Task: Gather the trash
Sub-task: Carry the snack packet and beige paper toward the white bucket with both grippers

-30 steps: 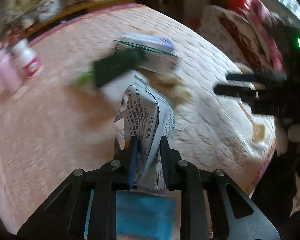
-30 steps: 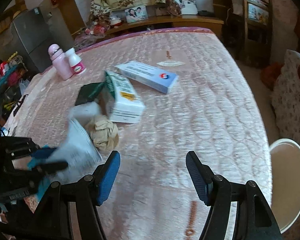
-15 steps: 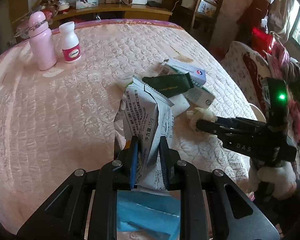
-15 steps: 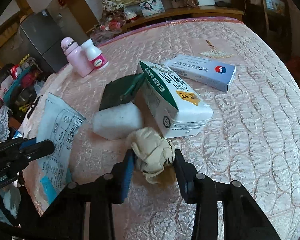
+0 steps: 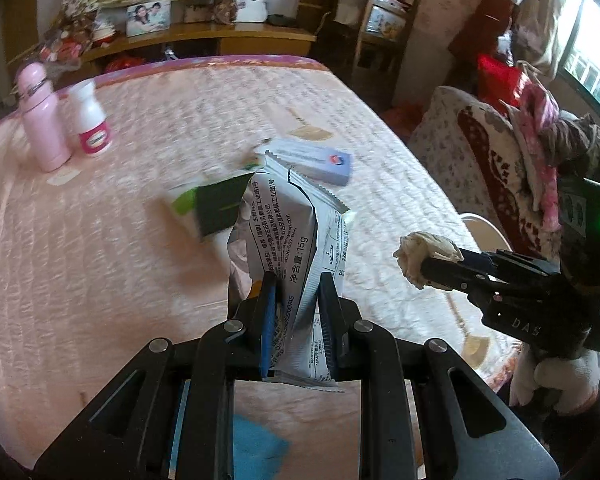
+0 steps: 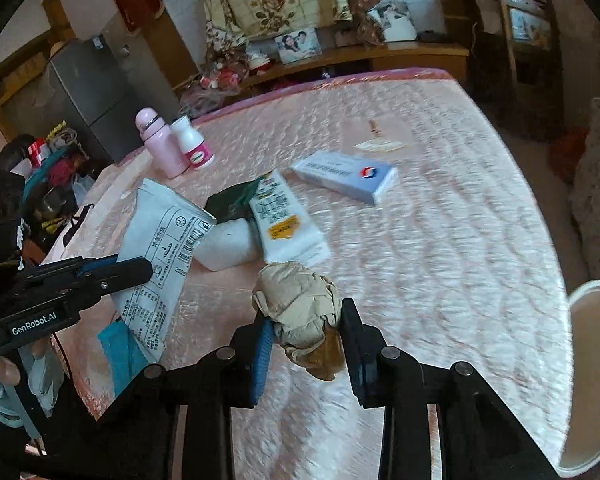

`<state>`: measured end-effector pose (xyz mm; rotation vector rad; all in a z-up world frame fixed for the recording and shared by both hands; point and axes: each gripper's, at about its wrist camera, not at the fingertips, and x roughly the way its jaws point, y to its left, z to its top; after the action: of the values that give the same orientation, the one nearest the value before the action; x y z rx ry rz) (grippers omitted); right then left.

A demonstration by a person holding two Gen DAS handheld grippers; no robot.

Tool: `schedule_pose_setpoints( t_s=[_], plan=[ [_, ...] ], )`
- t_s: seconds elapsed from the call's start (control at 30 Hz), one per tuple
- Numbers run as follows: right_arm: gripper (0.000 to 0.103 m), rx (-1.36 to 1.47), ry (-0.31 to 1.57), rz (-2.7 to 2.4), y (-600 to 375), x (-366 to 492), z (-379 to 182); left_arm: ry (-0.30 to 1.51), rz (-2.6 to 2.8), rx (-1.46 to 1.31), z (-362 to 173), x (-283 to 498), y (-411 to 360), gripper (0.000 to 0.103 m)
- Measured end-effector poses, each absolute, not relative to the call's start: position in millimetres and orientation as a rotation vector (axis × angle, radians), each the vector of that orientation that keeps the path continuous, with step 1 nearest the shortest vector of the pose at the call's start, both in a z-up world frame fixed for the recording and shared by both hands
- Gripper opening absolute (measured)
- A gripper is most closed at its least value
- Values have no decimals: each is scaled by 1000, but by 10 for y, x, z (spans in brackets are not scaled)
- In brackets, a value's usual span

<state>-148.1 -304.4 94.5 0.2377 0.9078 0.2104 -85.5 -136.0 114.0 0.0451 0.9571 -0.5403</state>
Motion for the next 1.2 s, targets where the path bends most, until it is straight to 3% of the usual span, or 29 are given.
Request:
schedule_pose_setpoints(
  t_s=[1.2],
  plan=[
    [31, 345, 855, -215, -5197, -2711, 1099, 921, -857, 202, 1180, -1315, -3808, 18]
  ],
)
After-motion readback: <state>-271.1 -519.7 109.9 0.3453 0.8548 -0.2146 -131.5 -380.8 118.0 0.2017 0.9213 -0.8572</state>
